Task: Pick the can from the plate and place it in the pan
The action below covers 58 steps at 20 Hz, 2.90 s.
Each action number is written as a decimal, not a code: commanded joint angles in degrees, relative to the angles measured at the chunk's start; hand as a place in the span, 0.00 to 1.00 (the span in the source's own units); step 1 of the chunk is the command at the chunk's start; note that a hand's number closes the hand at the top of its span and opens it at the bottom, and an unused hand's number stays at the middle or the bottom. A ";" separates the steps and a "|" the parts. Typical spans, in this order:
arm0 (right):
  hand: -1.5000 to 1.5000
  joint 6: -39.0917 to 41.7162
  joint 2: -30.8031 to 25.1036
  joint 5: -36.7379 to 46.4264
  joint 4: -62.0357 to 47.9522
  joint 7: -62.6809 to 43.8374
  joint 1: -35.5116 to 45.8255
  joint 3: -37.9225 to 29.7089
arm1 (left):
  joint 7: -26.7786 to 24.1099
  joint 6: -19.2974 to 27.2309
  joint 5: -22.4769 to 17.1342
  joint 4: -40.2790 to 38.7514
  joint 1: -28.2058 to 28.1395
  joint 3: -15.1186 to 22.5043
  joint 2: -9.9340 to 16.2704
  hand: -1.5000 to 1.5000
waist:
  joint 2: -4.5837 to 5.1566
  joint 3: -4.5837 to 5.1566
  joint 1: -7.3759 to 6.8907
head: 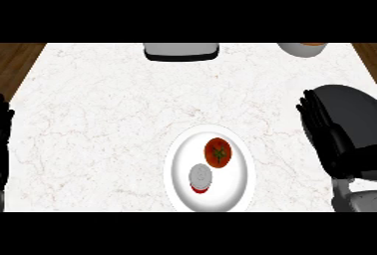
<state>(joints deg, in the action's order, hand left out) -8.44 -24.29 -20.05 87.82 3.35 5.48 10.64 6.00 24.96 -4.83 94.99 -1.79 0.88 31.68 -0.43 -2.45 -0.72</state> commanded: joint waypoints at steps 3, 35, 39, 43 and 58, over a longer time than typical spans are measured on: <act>1.00 -1.18 5.05 -0.13 7.95 0.23 5.10 2.60 | 1.46 -3.15 -3.91 -0.69 4.23 3.14 -4.82 0.50 | 0.39 2.54 1.44; 0.00 19.57 -11.80 41.44 33.59 -53.24 15.89 23.63 | 6.31 -12.73 -12.77 -6.26 15.04 2.99 -11.50 0.50 | 0.75 2.61 -0.76; 0.00 27.95 -6.99 35.30 31.04 -63.57 17.98 29.53 | 5.27 -12.26 -11.47 -4.87 12.55 4.01 -11.94 0.50 | 0.63 2.67 -1.24; 0.00 32.78 -1.89 32.77 30.42 -71.38 22.99 31.47 | 6.78 -11.23 -10.83 -6.27 14.70 3.19 -12.57 0.50 | 0.42 2.58 0.09; 0.00 35.65 6.72 39.90 23.06 -80.32 31.55 39.85 | 3.50 -14.01 -10.47 -6.93 11.47 1.78 -13.03 0.50 | 0.27 2.57 0.69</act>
<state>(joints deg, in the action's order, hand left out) 22.32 -21.95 18.41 112.30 -64.65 34.34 49.15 11.02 12.09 -15.18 89.83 9.69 3.52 18.74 -0.26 0.13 -0.22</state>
